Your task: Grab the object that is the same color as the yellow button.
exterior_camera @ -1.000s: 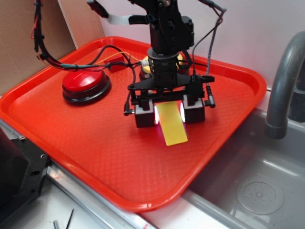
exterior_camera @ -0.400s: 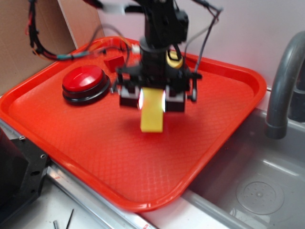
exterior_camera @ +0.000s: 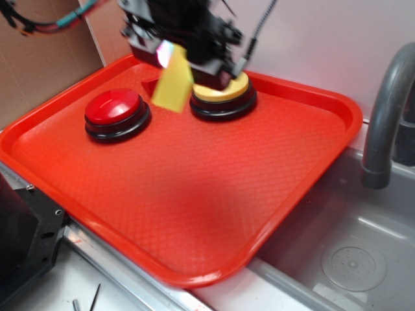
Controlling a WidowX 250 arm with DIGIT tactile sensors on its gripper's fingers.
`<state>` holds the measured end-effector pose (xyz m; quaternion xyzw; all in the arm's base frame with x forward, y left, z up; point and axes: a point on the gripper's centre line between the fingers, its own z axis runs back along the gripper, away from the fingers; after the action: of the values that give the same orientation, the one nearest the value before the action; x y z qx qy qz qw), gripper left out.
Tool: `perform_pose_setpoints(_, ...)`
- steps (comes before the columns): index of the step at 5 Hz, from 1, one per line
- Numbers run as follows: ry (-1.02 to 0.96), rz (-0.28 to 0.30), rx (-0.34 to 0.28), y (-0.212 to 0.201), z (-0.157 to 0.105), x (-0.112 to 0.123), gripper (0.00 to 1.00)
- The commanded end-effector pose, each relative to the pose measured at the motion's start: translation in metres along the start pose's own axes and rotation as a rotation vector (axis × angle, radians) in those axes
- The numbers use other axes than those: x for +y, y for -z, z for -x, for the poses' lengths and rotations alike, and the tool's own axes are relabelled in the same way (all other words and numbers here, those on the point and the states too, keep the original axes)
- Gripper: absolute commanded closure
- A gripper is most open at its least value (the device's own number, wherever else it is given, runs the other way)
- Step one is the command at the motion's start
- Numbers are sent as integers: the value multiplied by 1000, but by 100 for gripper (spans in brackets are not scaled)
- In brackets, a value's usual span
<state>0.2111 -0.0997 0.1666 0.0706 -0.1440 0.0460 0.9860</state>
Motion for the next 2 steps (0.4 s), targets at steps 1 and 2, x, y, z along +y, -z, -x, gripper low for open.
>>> perform_pose_setpoints(1, -90, 179, -4, -57, -12, 15, 100)
perform_pose_setpoints(2, -115, 158, 14, -53, -12, 18, 100)
